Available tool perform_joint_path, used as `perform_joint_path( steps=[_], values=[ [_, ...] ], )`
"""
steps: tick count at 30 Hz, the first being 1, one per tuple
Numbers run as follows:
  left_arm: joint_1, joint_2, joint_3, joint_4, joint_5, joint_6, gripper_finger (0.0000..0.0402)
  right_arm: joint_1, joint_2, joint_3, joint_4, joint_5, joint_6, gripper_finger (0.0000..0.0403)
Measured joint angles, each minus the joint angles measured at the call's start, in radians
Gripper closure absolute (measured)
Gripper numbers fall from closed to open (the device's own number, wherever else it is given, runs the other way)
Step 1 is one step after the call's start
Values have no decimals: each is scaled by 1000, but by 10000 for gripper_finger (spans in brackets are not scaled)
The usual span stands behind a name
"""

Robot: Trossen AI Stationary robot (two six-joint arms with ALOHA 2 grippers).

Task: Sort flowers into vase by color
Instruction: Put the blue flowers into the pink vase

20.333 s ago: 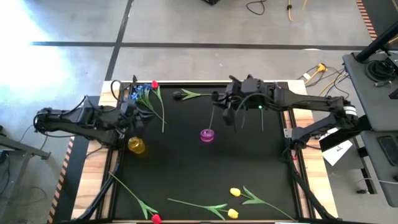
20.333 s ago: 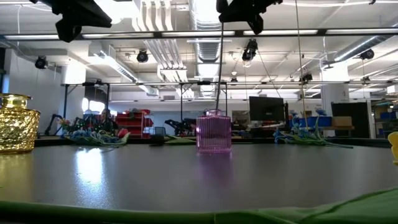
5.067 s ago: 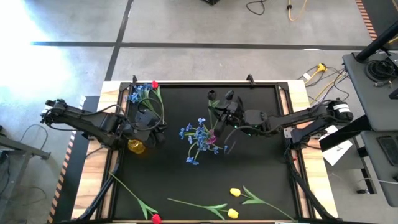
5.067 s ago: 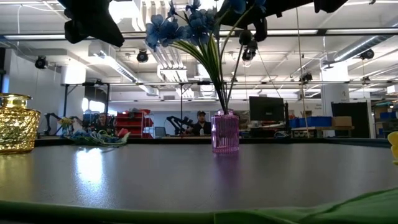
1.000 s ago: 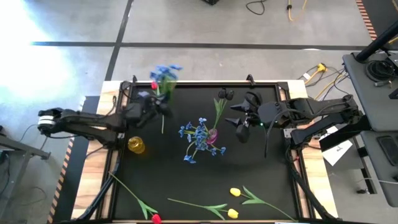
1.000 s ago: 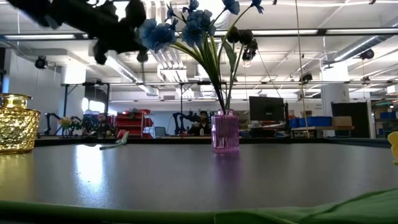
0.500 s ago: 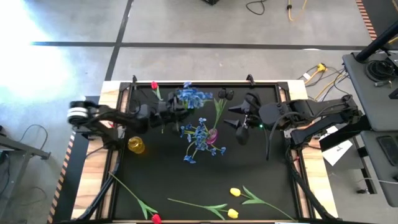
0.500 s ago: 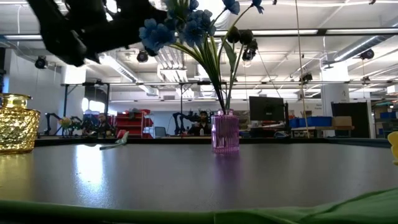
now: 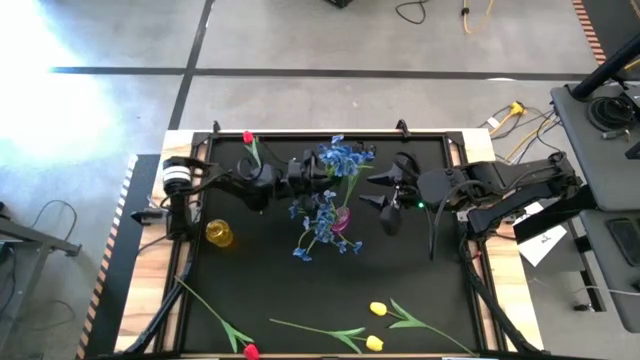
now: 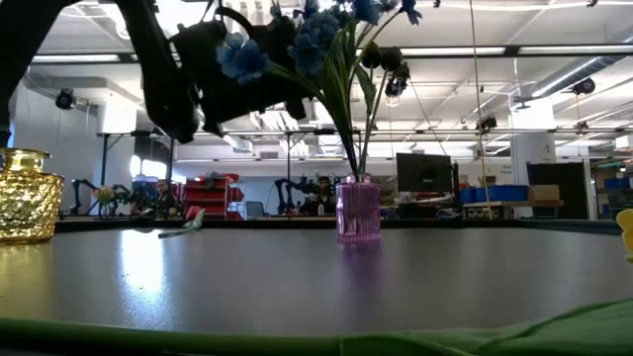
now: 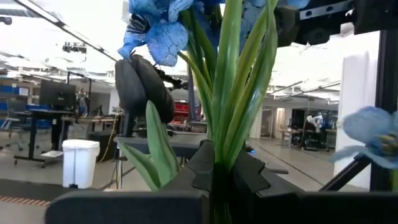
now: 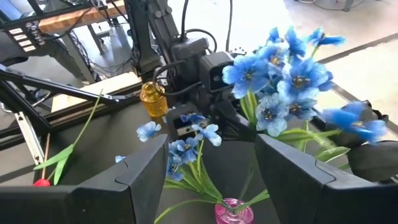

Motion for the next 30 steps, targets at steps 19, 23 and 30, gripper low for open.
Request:
perform_joint_path(
  steps=[19, 23, 30],
  values=[
    [16, 46, 44, 0, 108, -69, 398, 0, 0, 0, 0, 8, 4, 170],
    [16, 29, 55, 2, 153, -68, 398, 0, 0, 0, 0, 7, 0, 170],
    [16, 29, 61, 0, 161, -8, 398, 0, 0, 0, 0, 7, -3, 170]
  ],
)
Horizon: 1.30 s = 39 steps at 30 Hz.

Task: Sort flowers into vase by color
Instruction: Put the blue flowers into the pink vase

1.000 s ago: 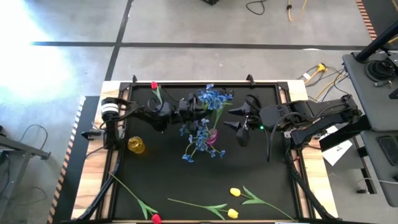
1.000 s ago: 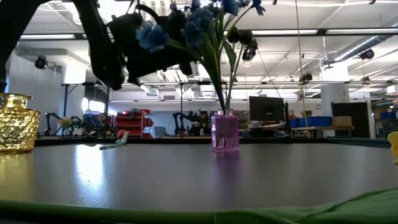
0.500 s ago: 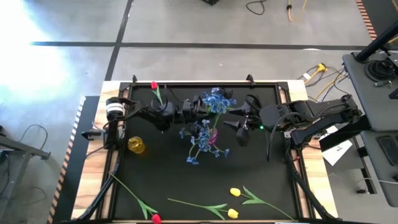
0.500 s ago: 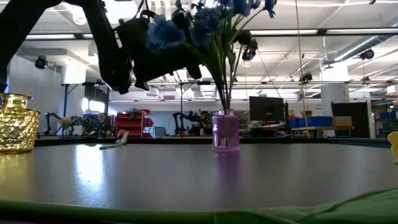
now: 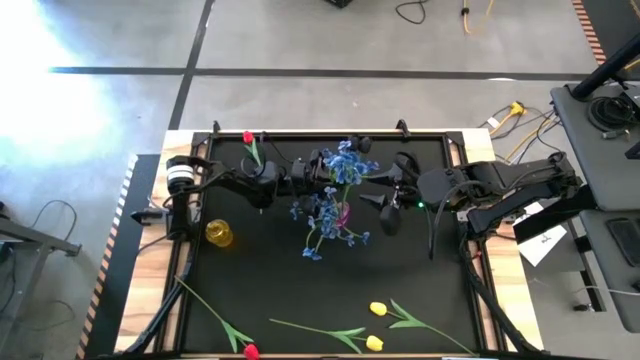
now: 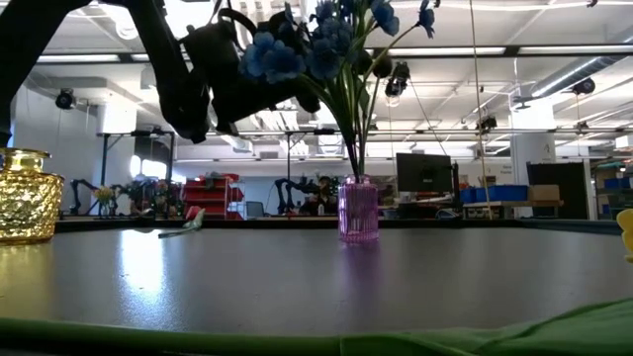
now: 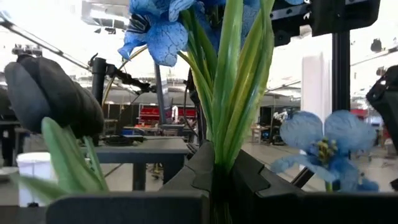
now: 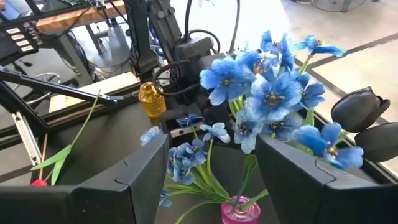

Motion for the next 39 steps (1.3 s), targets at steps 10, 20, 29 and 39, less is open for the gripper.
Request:
perform_joint_path(
  steps=[10, 20, 29, 39],
  values=[
    [13, 0, 6, -99, 18, 84, 398, 0, 0, 0, 0, 0, -7, 170],
    [13, 0, 5, -215, 25, 87, 394, 0, 0, 0, 0, 0, -8, 170],
    [19, -11, 4, -296, 25, 68, 358, 0, 0, 0, -1, 0, -8, 170],
    [46, -194, 3, -771, 24, 141, 304, 0, 0, 0, -28, 0, -1, 170]
  ],
)
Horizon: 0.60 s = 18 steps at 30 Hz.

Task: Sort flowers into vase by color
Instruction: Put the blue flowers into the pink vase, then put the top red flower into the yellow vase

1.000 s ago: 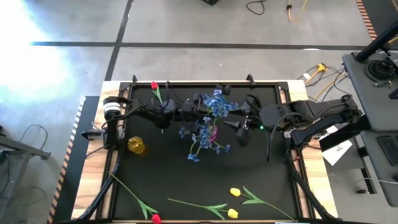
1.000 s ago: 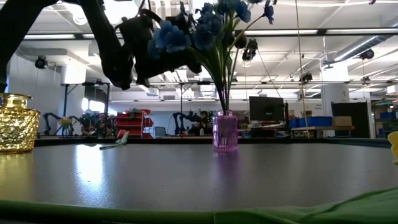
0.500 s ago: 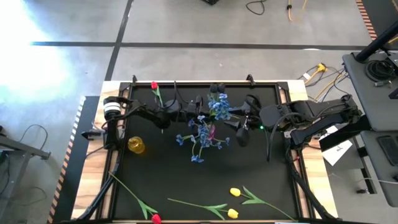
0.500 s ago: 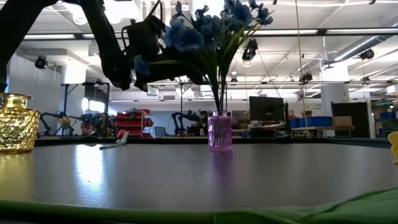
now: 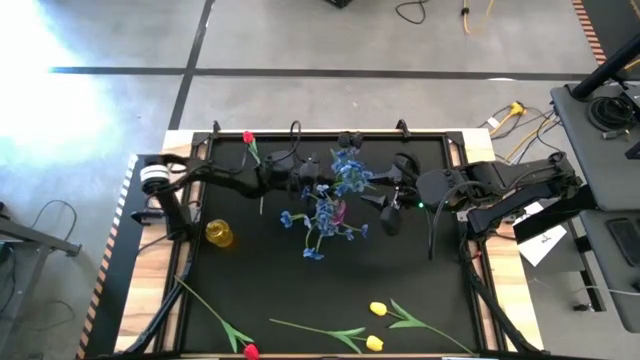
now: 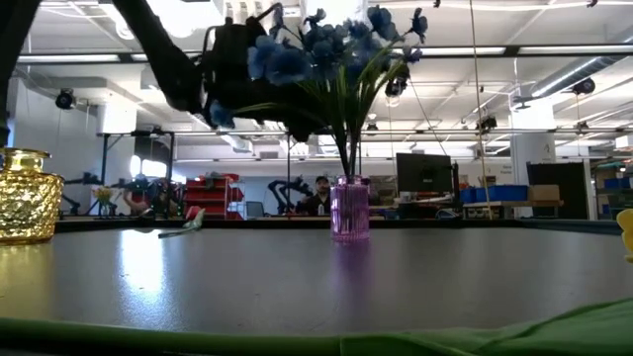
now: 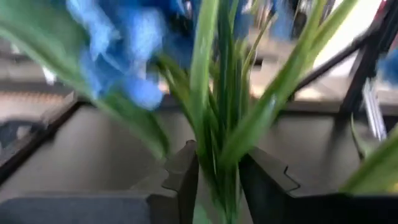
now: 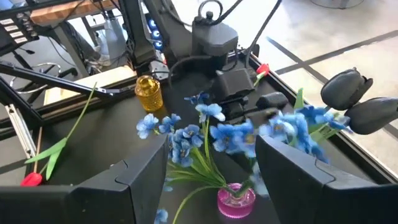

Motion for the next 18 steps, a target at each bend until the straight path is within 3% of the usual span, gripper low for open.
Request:
perform_joint_path(
  steps=[13, 15, 18],
  values=[
    [6, -321, 62, -751, -25, 35, 246, 0, 0, 0, -11, 0, -7, 170],
    [6, -366, 92, -906, -77, 35, 245, 0, 0, 0, -11, 0, -7, 170],
    [6, -422, 124, -1146, -257, 7, 246, 0, 0, 0, -15, -4, -7, 170]
  ],
)
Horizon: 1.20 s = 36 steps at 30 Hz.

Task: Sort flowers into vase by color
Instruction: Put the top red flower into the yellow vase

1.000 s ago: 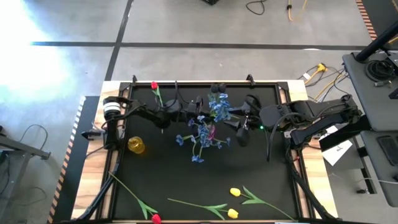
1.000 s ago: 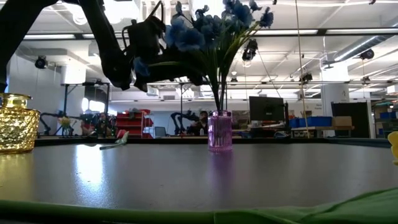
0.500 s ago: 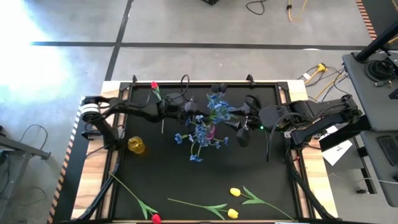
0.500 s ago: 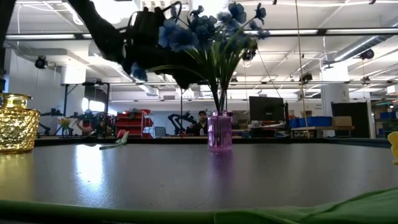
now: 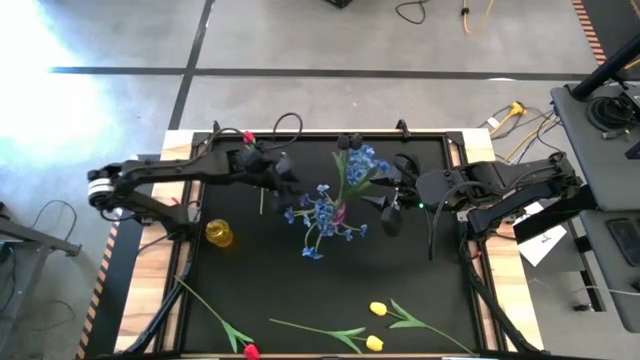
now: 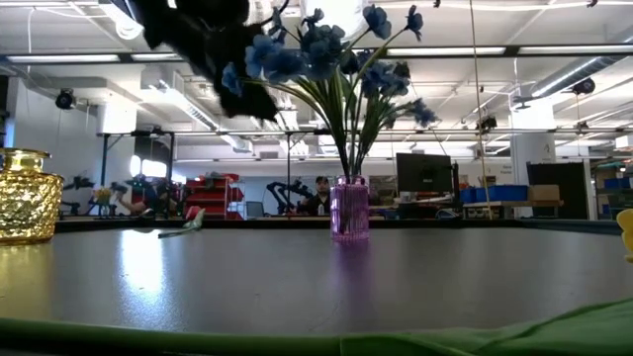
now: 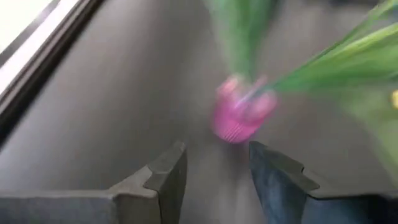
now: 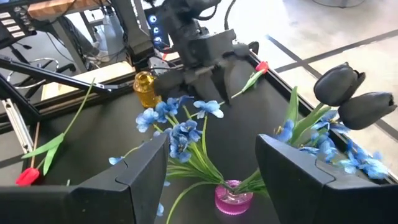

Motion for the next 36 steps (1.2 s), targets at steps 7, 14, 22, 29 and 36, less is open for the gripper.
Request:
perform_joint_path(
  steps=[7, 14, 22, 29, 36],
  values=[
    [4, -78, -53, -301, -564, -457, 247, 0, 0, 0, 0, -4, 0, 170],
    [146, 2, -77, -320, -641, -834, 247, 0, 0, 0, 5, -3, -12, 170],
    [370, 222, -58, -164, -457, -753, 226, 24, 0, 0, 6, -4, 8, 170],
    [480, 386, 28, -169, -454, -775, 161, 51, 1, 0, 1, -4, 42, 170],
    [529, 508, 107, -176, -429, -768, 140, 50, 1, 0, -2, -3, 42, 170]
  ],
)
